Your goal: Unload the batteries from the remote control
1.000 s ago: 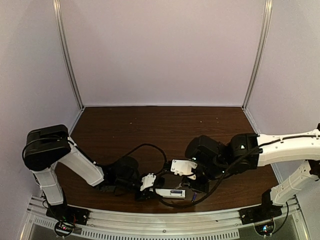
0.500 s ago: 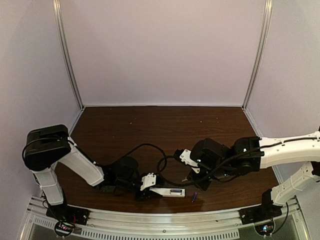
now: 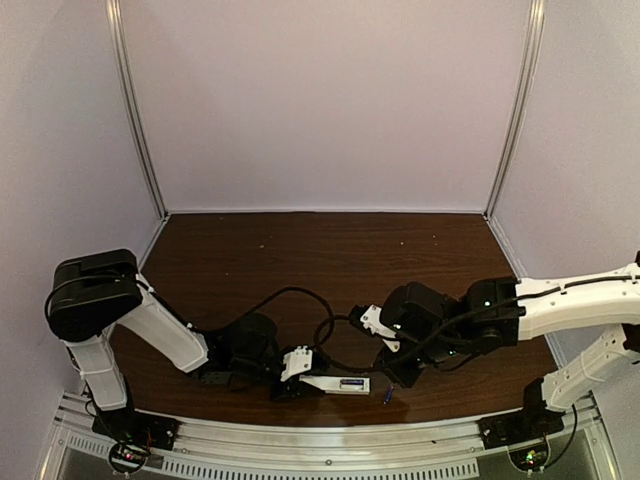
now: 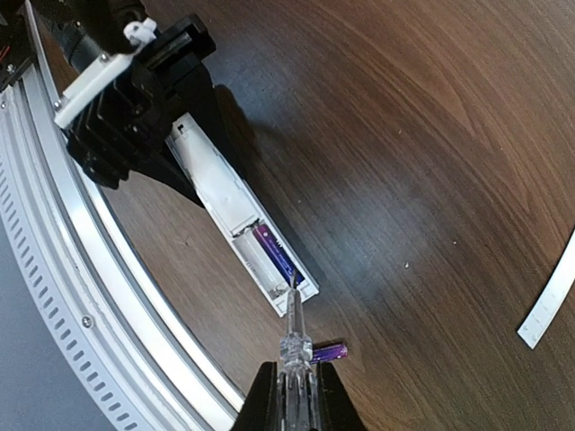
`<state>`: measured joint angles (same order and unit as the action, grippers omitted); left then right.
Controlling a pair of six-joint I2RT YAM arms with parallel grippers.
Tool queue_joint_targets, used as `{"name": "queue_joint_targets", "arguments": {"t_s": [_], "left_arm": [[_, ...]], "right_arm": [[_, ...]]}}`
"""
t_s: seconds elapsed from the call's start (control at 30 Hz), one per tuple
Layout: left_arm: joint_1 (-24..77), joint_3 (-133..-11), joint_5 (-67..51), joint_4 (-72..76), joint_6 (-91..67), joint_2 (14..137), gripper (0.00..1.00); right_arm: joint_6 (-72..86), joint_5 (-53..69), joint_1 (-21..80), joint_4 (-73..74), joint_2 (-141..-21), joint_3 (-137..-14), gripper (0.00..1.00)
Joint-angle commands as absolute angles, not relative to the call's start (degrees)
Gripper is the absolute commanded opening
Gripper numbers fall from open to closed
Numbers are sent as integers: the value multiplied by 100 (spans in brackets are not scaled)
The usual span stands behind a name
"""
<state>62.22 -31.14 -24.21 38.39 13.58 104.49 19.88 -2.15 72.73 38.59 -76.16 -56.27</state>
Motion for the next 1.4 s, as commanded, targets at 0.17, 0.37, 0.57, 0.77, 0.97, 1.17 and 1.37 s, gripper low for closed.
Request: {"name": "queue_joint_targets", "arguments": {"t_s": [0.17,0.37,0.57,0.77,0.97,1.17,1.37], "left_arm": [[6240,-3190,-2380,3841,1354,10512,0],[6240,-3190,-2379,3841,1354,10512,0],[6236,-3199,-2380,3832,1360,10529,0],[6240,-3217,-2378,3815,1362,10547,0],[6235,-3221,-2374,3806,1358,10547,0],[6240,-3273,-2222,3931,1168,10570,0],[6240,-3419,-1968,4061,867,10712,0]], "right_arm": [[2053,-41,7249,4262,-7981,-5780,0],[2033,-77,7247,4233,-7993,-5782,0],[1978,-102,7249,4117,-8003,-5808,0],[1939,-72,7246,4037,-8090,-5844,0],[2026,-119,7246,3916,-8152,-5832,0],[2635,-460,7277,3510,-8114,-5487,0],[3540,-1021,7324,2970,-7688,-4841,0]]}}
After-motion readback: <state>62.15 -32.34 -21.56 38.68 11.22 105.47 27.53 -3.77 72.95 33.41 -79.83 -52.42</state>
